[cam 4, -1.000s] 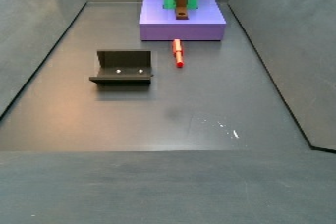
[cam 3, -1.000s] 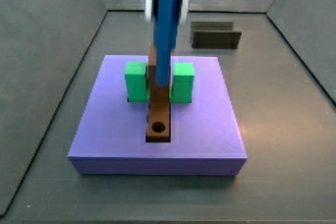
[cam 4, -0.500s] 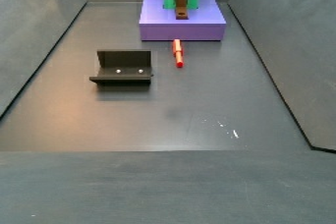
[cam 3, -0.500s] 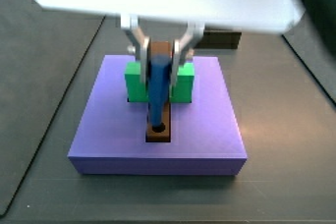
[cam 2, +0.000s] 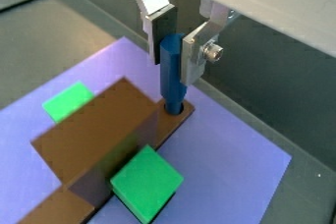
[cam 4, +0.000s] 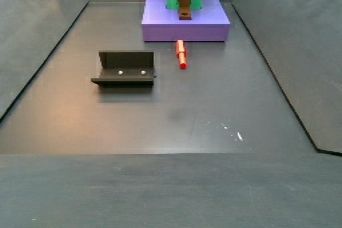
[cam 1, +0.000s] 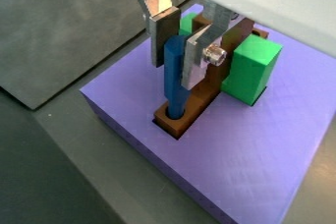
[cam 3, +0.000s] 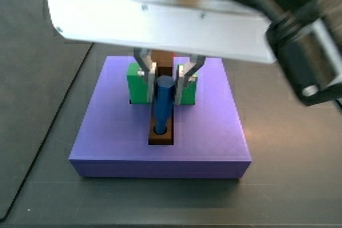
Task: Pick up the blue object. Move up. Place the blue object on the fixture. Regrasp the blue object. Move to above the board. Insert the blue object.
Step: Insert the blue object.
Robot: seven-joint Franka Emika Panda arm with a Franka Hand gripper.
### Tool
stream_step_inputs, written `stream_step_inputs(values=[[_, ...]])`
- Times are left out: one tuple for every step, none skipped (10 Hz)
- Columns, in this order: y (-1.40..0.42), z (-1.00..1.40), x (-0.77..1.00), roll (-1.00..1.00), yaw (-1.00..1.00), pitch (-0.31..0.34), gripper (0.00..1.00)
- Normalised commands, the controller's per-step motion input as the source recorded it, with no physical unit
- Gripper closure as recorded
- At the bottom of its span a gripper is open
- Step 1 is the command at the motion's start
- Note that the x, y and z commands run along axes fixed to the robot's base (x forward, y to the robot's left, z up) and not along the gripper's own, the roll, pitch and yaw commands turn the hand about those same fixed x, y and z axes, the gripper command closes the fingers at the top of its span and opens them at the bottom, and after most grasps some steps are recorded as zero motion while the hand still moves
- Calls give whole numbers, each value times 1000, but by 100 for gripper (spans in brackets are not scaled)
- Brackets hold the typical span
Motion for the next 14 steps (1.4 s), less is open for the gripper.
stream_step_inputs(values=[[-63, -609, -23, 0, 106, -43, 100], [-211, -617, -37, 39, 114, -67, 100], [-291, -529, -40, 61, 123, -70, 100], [-169, -651, 0, 99, 49, -57, 100], [0, -709, 111, 153, 0, 0, 100], [151, -691, 114, 151, -97, 29, 100], [177, -651, 131, 81, -114, 43, 100], [-17, -389, 91, 24, 0, 20, 100], [-374, -260, 277, 114, 20, 11, 100], [-203, -326, 131, 110, 0, 0, 100], [-163, -534, -117, 159, 60, -36, 100], [-51, -286, -86, 59, 0, 0, 100], [0, 0, 0, -4, 0, 0, 100], [0, 0, 0, 0, 0, 0, 100]])
